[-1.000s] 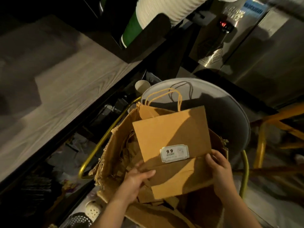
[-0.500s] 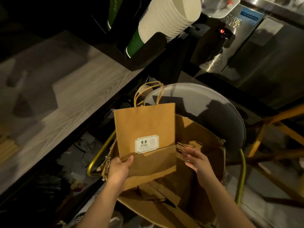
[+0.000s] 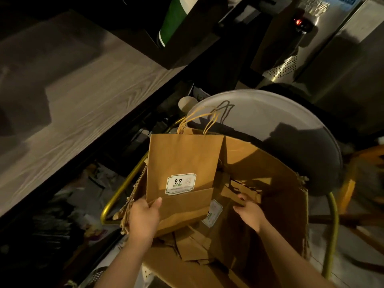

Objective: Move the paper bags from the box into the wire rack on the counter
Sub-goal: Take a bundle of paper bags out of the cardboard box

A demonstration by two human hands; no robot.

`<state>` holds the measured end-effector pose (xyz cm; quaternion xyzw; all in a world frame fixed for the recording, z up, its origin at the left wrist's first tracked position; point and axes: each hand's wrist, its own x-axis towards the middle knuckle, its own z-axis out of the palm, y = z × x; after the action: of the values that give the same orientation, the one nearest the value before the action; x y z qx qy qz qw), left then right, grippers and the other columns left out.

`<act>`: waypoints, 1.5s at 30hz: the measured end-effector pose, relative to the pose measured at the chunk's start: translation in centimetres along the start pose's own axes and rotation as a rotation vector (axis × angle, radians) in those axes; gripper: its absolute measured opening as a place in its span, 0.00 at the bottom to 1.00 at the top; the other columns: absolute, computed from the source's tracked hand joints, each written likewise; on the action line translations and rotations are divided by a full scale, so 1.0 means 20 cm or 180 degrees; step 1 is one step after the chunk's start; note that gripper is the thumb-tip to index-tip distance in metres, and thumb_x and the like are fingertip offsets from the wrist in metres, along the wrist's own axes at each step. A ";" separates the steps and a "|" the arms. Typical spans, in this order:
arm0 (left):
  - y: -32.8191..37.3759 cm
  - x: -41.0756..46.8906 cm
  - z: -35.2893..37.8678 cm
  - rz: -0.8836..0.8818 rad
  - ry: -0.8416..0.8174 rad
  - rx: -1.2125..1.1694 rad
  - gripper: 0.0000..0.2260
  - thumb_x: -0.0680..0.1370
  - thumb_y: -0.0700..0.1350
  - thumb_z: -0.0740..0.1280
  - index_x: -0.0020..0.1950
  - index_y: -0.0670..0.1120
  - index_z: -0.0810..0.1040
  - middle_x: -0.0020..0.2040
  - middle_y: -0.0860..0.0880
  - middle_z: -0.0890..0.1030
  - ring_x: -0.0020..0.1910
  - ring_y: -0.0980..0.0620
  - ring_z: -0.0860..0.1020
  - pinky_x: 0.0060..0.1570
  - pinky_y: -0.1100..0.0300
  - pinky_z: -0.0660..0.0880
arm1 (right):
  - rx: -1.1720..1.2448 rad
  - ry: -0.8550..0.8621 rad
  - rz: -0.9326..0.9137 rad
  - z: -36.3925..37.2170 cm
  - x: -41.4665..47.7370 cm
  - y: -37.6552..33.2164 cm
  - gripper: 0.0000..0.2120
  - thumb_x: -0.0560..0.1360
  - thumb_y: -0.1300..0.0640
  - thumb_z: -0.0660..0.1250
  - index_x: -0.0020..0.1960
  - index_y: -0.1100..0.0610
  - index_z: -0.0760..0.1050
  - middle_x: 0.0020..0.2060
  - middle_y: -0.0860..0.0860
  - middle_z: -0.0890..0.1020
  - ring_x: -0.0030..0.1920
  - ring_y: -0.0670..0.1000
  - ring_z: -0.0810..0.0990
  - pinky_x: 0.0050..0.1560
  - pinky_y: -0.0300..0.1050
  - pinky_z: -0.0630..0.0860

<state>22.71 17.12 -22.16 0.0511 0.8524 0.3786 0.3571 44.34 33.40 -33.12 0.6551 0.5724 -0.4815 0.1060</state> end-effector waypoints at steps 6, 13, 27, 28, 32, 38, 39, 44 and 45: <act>-0.05 0.07 0.01 -0.0031 -0.0107 -0.0049 0.02 0.80 0.44 0.63 0.49 0.51 0.73 0.43 0.53 0.79 0.45 0.51 0.77 0.45 0.56 0.73 | -0.0560 0.0106 0.0009 0.14 0.18 0.01 0.39 0.72 0.54 0.74 0.77 0.48 0.58 0.73 0.50 0.67 0.74 0.54 0.64 0.71 0.55 0.66; -0.06 0.08 -0.01 0.0030 -0.0186 -0.0003 0.04 0.80 0.44 0.63 0.50 0.50 0.77 0.44 0.53 0.81 0.44 0.55 0.78 0.42 0.59 0.72 | -0.1982 0.0173 -0.0104 0.23 0.18 0.05 0.47 0.72 0.43 0.70 0.79 0.47 0.42 0.77 0.54 0.49 0.77 0.60 0.48 0.74 0.60 0.56; -0.09 0.08 -0.02 0.0088 -0.0215 -0.0052 0.03 0.80 0.44 0.63 0.52 0.49 0.76 0.44 0.54 0.81 0.44 0.57 0.78 0.39 0.62 0.71 | -0.1458 0.0460 0.0082 0.21 0.22 -0.02 0.39 0.71 0.52 0.73 0.74 0.53 0.54 0.71 0.55 0.64 0.74 0.58 0.61 0.72 0.60 0.59; -0.09 0.08 -0.02 0.0093 -0.0211 -0.0056 0.03 0.80 0.44 0.63 0.52 0.49 0.76 0.43 0.54 0.80 0.44 0.57 0.78 0.39 0.62 0.70 | -0.1278 0.0434 0.0075 0.20 0.21 -0.02 0.36 0.72 0.53 0.72 0.72 0.54 0.56 0.68 0.55 0.69 0.71 0.58 0.65 0.71 0.60 0.61; -0.09 0.07 -0.01 0.0092 -0.0162 -0.0042 0.08 0.80 0.44 0.63 0.58 0.46 0.77 0.43 0.55 0.79 0.46 0.52 0.77 0.45 0.58 0.71 | -0.0887 0.0281 -0.0095 0.11 0.11 -0.05 0.26 0.76 0.54 0.68 0.71 0.50 0.64 0.62 0.53 0.77 0.65 0.56 0.74 0.62 0.56 0.73; -0.08 0.04 0.01 0.0038 -0.0216 -0.0143 0.11 0.80 0.45 0.63 0.61 0.46 0.76 0.45 0.55 0.79 0.52 0.48 0.77 0.53 0.53 0.73 | -0.1027 0.0860 -0.0570 -0.14 -0.18 -0.12 0.18 0.79 0.54 0.63 0.69 0.49 0.71 0.54 0.47 0.81 0.47 0.46 0.79 0.44 0.41 0.73; -0.08 0.03 0.01 0.0064 -0.0223 -0.0178 0.10 0.80 0.45 0.62 0.61 0.46 0.76 0.45 0.55 0.79 0.51 0.49 0.77 0.52 0.53 0.73 | -0.0949 0.1002 -0.0555 -0.17 -0.24 -0.13 0.19 0.79 0.56 0.63 0.70 0.48 0.70 0.51 0.45 0.81 0.43 0.44 0.79 0.40 0.40 0.73; -0.04 -0.05 -0.01 0.0017 -0.0221 -0.0504 0.11 0.81 0.48 0.61 0.61 0.47 0.75 0.47 0.53 0.79 0.52 0.48 0.77 0.56 0.52 0.72 | -0.0207 0.1567 -0.0565 -0.31 -0.52 -0.09 0.15 0.81 0.56 0.60 0.65 0.45 0.72 0.39 0.43 0.77 0.33 0.49 0.78 0.32 0.45 0.74; -0.02 -0.06 -0.02 0.0028 -0.0231 -0.0510 0.12 0.81 0.49 0.61 0.62 0.47 0.75 0.48 0.53 0.79 0.53 0.48 0.77 0.57 0.52 0.72 | -0.0033 0.1689 -0.0529 -0.33 -0.58 -0.07 0.14 0.81 0.55 0.59 0.65 0.45 0.72 0.39 0.42 0.76 0.33 0.50 0.77 0.31 0.45 0.73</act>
<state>23.39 16.14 -21.67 0.0397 0.8056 0.4451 0.3891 47.82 31.00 -20.43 0.7085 0.6345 -0.2973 -0.0841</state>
